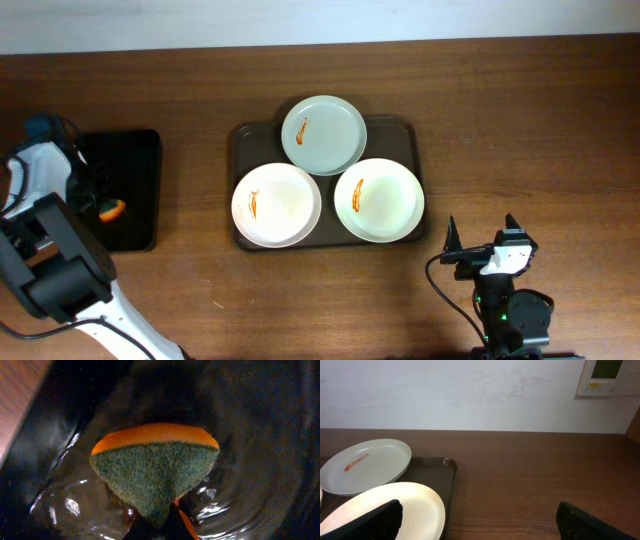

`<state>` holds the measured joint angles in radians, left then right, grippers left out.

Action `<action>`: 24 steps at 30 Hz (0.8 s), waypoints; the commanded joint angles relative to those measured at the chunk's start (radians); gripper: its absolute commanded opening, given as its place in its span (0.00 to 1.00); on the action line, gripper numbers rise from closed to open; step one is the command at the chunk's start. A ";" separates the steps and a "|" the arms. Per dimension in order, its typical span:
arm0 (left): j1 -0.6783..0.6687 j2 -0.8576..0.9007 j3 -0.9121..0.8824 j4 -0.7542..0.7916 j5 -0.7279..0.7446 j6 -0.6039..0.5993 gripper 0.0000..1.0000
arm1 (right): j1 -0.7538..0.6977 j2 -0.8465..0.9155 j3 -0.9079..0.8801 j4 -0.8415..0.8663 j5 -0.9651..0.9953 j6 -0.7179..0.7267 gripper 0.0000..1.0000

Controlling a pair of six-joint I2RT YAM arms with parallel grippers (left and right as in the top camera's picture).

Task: Clean dirty plates on tray and stack at the side
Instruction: 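Lift the sponge with the left gripper and move it over the front-left plate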

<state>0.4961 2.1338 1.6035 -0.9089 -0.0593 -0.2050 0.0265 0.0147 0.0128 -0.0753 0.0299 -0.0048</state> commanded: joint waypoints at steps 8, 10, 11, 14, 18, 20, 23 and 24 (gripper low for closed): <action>-0.004 -0.275 0.252 -0.113 0.190 0.069 0.00 | -0.007 -0.007 -0.007 -0.004 0.016 -0.006 0.98; -0.012 -0.204 0.069 -0.036 0.198 0.070 0.00 | -0.007 -0.007 -0.007 -0.004 0.016 -0.006 0.98; -0.014 -0.167 -0.004 -0.003 0.197 0.147 0.00 | -0.007 -0.007 -0.007 -0.004 0.016 -0.006 0.98; -0.014 -0.167 -0.012 -0.001 0.213 0.218 0.00 | -0.007 -0.007 -0.007 -0.004 0.016 -0.006 0.98; -0.015 -0.322 0.267 -0.050 0.417 0.217 0.00 | -0.007 -0.007 -0.007 -0.004 0.016 -0.006 0.98; -0.018 -0.385 0.318 -0.045 0.388 0.218 0.00 | -0.007 -0.007 -0.007 -0.004 0.016 -0.006 0.98; -0.045 -0.334 0.118 -0.047 0.119 0.225 0.00 | -0.007 -0.007 -0.007 -0.004 0.016 -0.006 0.98; -0.047 -0.306 0.027 -0.009 0.089 0.225 0.00 | -0.007 -0.007 -0.007 -0.004 0.016 -0.006 0.98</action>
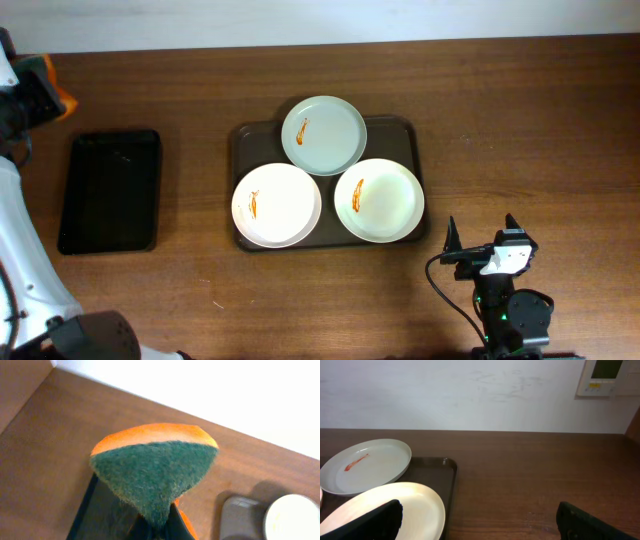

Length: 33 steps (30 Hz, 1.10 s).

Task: Clean dirty plates on tray and stack at the side
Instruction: 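Lift the sponge with the left gripper and move it over the front-left plate, then grip the front-left plate rim with the right gripper and scrub it with the sponge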

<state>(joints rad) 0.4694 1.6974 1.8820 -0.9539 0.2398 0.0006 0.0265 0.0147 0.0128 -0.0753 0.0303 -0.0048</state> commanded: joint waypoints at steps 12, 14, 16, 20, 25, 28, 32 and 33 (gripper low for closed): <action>-0.153 -0.034 -0.098 -0.237 0.415 -0.007 0.00 | -0.007 -0.007 -0.007 -0.004 0.015 -0.006 0.98; -0.286 -0.034 -0.233 -0.277 0.385 0.016 0.00 | -0.007 -0.007 -0.007 -0.004 0.016 -0.006 0.98; -0.412 -0.034 -0.411 -0.196 0.328 0.015 0.00 | -0.007 -0.007 -0.007 -0.004 0.016 -0.006 0.98; -0.600 -0.033 -0.745 0.202 0.289 -0.131 0.00 | -0.007 -0.007 -0.007 -0.004 0.016 -0.006 0.98; -0.758 -0.030 -0.870 0.424 0.014 -0.307 0.00 | -0.007 -0.007 -0.007 -0.004 0.015 -0.006 0.98; -0.814 -0.030 -0.870 0.442 -0.071 -0.308 0.00 | -0.007 -0.007 -0.007 -0.004 0.015 -0.006 0.98; -0.818 -0.029 -0.870 0.442 -0.100 -0.326 0.00 | -0.007 -0.008 -0.007 0.113 -0.494 0.340 0.98; -0.818 -0.029 -0.870 0.441 -0.115 -0.325 0.00 | -0.007 -0.008 -0.007 0.118 -0.610 0.401 0.98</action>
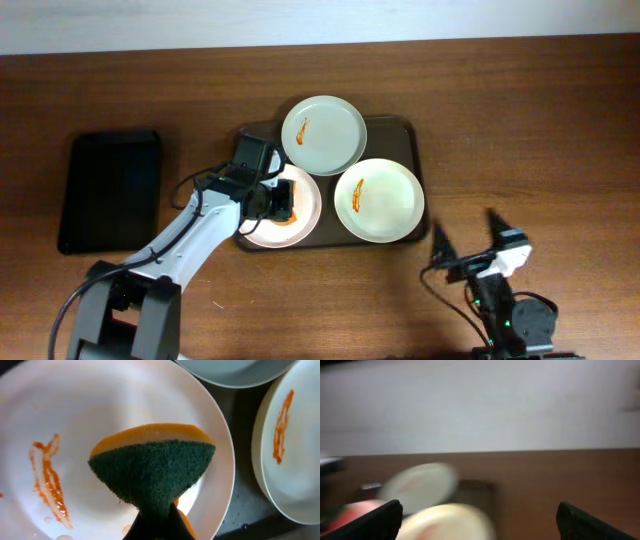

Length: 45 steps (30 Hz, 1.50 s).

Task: Clean dirty plates on tray and stack at the side
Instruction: 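Grip the front-left plate rim with the right gripper and scrub it with the sponge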

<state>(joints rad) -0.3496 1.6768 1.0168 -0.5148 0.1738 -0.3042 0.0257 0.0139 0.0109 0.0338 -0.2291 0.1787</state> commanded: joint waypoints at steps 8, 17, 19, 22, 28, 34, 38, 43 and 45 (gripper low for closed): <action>0.001 -0.009 -0.005 -0.002 -0.066 -0.021 0.00 | -0.006 0.669 0.860 -0.797 -0.285 -0.135 0.98; 0.022 -0.009 -0.005 0.003 -0.066 -0.022 0.00 | 0.200 1.610 1.332 -0.929 -0.487 -0.134 0.53; 0.024 -0.009 -0.005 0.002 -0.071 -0.021 0.00 | 0.312 1.789 1.332 -0.776 -0.340 0.012 0.46; 0.029 -0.009 -0.005 -0.002 -0.070 -0.021 0.00 | 0.403 1.913 1.332 -0.610 -0.286 0.025 0.46; 0.029 -0.009 -0.005 -0.005 -0.069 -0.021 0.00 | 0.506 1.999 1.332 -0.503 0.022 0.151 0.46; 0.029 -0.009 -0.005 -0.004 -0.070 -0.021 0.00 | 0.512 2.061 1.332 -0.479 0.013 0.152 0.35; 0.029 -0.009 -0.005 0.027 -0.070 -0.021 0.00 | 0.513 2.061 1.332 -0.499 -0.026 0.152 0.15; 0.029 -0.007 -0.005 0.036 -0.068 -0.027 0.00 | 0.513 2.061 1.332 -0.512 -0.065 0.153 0.12; 0.029 0.007 -0.005 0.038 -0.066 -0.071 0.00 | 0.513 2.061 1.332 -0.515 -0.074 0.175 0.06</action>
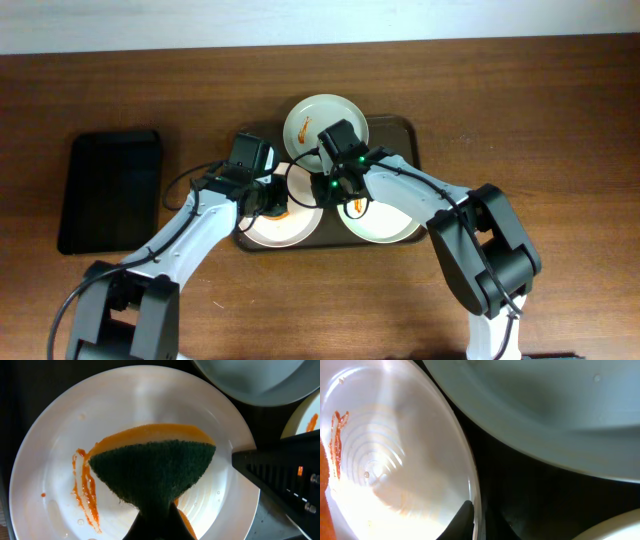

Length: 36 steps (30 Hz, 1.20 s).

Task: Clean dirty plates on tray and stack at the side
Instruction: 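Grip the front-left plate rim with the right gripper and scrub it with the sponge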

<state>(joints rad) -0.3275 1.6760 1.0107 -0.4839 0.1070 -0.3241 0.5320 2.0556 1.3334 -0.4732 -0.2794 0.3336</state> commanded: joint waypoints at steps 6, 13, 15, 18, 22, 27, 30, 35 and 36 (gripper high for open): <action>0.007 0.142 0.001 0.087 0.098 -0.050 0.00 | 0.006 0.019 0.010 -0.029 -0.024 0.031 0.05; 0.008 0.173 0.002 -0.052 -0.297 -0.053 0.00 | 0.005 0.019 0.010 -0.035 -0.024 0.064 0.04; 0.012 0.147 0.027 -0.145 -0.447 -0.053 0.00 | 0.005 0.019 0.010 -0.034 -0.023 0.064 0.04; 0.012 0.084 0.107 -0.187 -0.470 -0.052 0.00 | 0.005 0.019 0.010 -0.040 -0.023 0.064 0.04; 0.012 0.010 0.145 -0.163 -0.259 -0.053 0.00 | 0.005 0.019 0.010 -0.038 -0.024 0.065 0.04; 0.011 0.111 0.088 -0.077 -0.058 -0.054 0.00 | 0.005 0.019 0.010 -0.036 -0.024 0.067 0.04; 0.012 0.190 0.085 -0.105 -0.135 -0.053 0.00 | 0.005 0.019 0.010 -0.042 -0.024 0.068 0.04; 0.019 0.182 0.088 -0.236 -0.427 -0.054 0.00 | 0.005 0.011 0.047 -0.105 0.005 0.034 0.04; 0.019 0.156 0.092 -0.248 -0.452 -0.055 0.00 | 0.006 0.004 0.079 -0.150 0.035 0.034 0.04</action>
<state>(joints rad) -0.3222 1.8511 1.1160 -0.6907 -0.1905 -0.3679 0.5320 2.0586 1.3575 -0.5510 -0.3061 0.3912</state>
